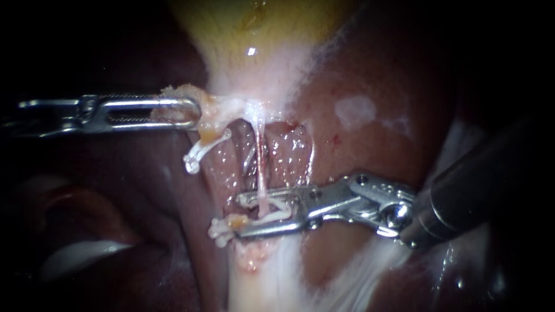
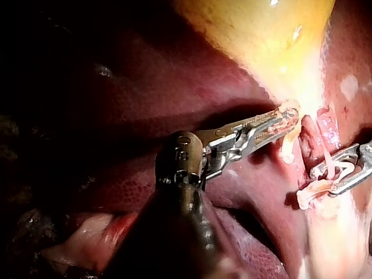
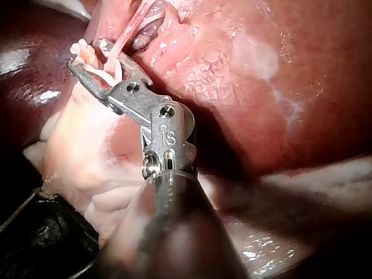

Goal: Clipping first clip right tube

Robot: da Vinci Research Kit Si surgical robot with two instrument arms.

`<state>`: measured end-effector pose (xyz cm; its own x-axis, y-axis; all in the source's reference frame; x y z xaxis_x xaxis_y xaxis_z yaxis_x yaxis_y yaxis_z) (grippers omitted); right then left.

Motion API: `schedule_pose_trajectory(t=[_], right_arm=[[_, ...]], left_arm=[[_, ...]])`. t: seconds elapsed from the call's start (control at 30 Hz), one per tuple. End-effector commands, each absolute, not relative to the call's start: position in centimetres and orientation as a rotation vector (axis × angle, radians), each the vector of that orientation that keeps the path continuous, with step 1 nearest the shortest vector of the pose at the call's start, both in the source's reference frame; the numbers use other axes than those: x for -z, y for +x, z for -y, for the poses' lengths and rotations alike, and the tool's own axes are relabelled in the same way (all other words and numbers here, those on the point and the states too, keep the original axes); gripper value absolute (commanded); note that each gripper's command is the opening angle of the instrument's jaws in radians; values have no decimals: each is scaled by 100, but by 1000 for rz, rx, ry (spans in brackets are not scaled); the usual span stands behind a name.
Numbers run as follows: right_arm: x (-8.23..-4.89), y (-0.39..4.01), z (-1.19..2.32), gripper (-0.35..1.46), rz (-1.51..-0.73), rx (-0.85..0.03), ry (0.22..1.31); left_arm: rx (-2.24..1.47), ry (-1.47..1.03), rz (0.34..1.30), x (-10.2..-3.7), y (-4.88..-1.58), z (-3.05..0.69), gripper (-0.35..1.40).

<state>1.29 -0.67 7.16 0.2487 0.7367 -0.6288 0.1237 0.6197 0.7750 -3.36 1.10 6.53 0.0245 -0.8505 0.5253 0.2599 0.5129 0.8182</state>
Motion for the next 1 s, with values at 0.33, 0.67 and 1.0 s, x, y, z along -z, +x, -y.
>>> schedule_pose_trajectory(t=[0.33, 0.67, 1.0], right_arm=[[-722, 126, 72, -25, -1267, -507, 854], [-720, 123, 73, -35, -1214, -504, 851], [-718, 123, 76, -35, -1205, -500, 852]], left_arm=[[944, 592, 1264, -654, -335, -111, -35], [947, 588, 1263, -655, -332, -112, -35], [946, 589, 1263, -656, -331, -112, -35]])
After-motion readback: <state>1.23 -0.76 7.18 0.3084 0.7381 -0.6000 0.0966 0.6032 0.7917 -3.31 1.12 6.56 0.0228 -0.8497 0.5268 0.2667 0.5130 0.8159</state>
